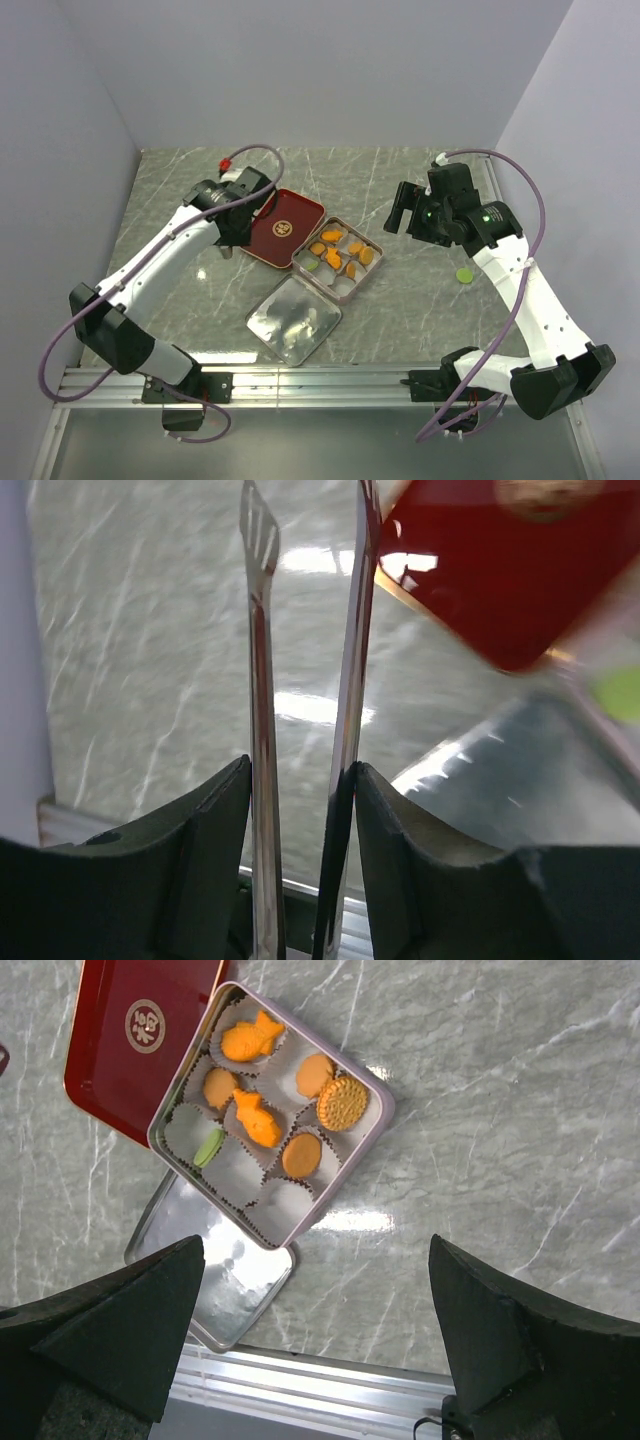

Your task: Pack the cookies

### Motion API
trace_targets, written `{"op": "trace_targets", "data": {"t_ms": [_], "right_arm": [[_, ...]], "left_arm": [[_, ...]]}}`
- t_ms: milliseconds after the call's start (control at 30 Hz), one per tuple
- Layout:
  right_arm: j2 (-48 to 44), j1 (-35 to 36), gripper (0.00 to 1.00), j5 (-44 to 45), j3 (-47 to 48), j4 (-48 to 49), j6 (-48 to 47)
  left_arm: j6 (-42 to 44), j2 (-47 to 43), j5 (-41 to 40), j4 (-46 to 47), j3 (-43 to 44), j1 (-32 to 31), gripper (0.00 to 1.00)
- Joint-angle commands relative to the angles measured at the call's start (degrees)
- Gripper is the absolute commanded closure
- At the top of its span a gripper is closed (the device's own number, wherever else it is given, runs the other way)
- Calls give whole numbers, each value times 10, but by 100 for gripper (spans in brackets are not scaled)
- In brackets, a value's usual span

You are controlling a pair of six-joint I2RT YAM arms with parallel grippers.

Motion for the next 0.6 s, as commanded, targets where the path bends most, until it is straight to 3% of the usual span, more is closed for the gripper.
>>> {"op": "trace_targets", "data": {"t_ms": [0, 100, 333, 533, 567], "right_arm": [[-8, 4, 0, 6, 20, -1, -1], [-3, 5, 0, 9, 26, -5, -5], [8, 6, 0, 15, 34, -8, -8], [13, 3, 0, 22, 35, -11, -7], [14, 4, 0, 23, 36, -13, -6]], "left_arm": [[13, -12, -19, 42, -63, 65, 49], [53, -11, -8, 98, -117, 136, 49], [118, 24, 37, 197, -176, 228, 50], [123, 91, 81, 250, -198, 269, 51], [122, 107, 116, 261, -210, 272, 51]]}}
